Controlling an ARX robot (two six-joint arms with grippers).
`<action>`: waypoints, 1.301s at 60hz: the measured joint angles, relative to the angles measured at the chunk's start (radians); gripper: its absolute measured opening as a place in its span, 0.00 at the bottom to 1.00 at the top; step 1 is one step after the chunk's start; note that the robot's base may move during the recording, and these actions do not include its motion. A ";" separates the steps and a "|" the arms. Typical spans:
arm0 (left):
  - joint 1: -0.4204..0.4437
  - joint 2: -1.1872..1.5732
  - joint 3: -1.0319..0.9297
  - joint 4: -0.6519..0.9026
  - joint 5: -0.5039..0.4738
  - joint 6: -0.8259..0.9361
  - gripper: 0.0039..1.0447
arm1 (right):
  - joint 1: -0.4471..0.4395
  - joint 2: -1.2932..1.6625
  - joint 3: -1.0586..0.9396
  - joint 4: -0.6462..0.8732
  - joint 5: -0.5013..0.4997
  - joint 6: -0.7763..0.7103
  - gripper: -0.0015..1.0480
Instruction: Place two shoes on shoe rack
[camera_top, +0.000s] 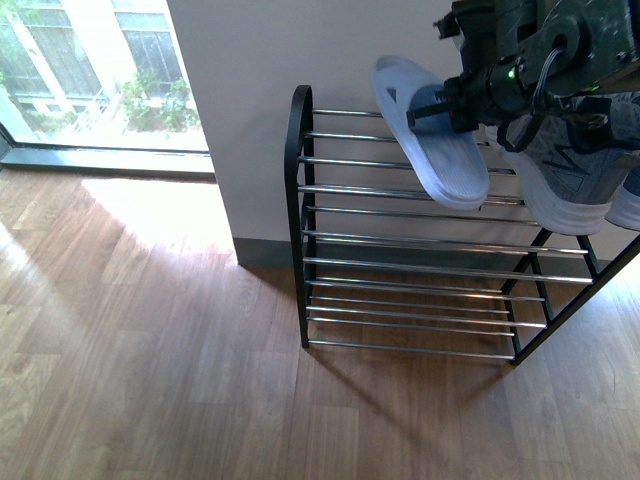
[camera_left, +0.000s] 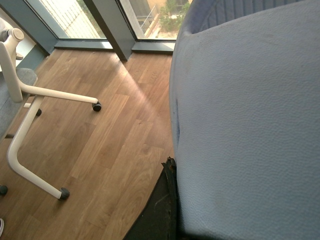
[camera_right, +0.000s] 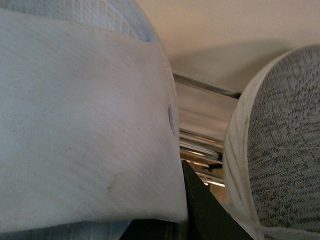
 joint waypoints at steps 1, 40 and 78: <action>0.000 0.000 0.000 0.000 0.000 0.000 0.02 | -0.003 0.007 0.009 -0.002 0.006 -0.003 0.02; 0.000 0.000 0.000 0.000 0.000 0.000 0.02 | -0.043 -0.332 -0.285 -0.004 -0.173 0.093 0.62; 0.000 0.000 0.000 0.000 0.000 0.000 0.02 | -0.153 -0.956 -1.312 1.016 -0.219 0.124 0.02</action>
